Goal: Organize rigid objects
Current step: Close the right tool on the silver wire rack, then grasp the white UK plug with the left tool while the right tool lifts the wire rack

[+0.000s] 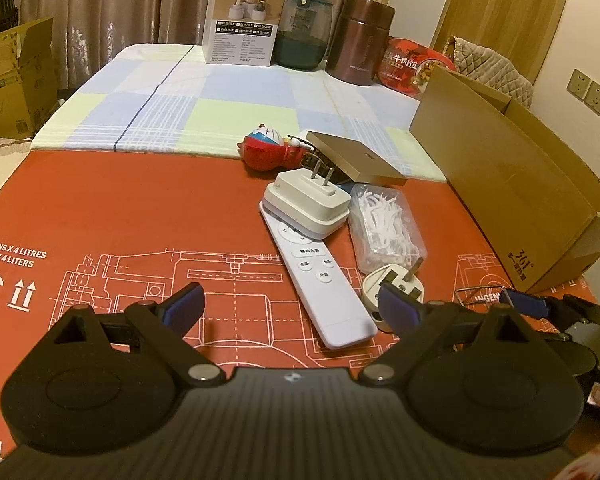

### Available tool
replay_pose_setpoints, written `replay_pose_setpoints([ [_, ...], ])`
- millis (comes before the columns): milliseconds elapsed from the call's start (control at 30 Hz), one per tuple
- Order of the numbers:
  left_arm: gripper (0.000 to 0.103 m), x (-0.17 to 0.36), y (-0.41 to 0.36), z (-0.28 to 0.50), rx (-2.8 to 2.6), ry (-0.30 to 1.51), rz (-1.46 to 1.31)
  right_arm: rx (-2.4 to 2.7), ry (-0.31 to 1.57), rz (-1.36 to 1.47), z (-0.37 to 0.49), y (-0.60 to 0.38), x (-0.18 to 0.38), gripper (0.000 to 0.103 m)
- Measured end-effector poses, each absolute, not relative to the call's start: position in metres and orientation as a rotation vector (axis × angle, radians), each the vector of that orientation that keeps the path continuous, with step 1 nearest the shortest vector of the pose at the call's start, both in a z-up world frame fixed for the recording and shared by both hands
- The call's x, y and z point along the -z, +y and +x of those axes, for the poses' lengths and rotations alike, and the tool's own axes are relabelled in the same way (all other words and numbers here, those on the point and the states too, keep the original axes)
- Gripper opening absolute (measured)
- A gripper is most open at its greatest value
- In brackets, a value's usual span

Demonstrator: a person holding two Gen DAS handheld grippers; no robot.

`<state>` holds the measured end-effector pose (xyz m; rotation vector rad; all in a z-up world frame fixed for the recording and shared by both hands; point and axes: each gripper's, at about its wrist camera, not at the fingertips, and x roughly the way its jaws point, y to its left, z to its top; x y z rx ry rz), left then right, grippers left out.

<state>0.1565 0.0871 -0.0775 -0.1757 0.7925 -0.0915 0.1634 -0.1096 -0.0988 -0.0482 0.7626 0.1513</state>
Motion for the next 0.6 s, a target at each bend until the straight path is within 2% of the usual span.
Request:
replay_pose_setpoints([
  [600,0.091,0.073,0.075,0.155,0.145,0.75,-0.131,-0.157,0.734,0.005,0.16,-0.124,0.09,0.065],
])
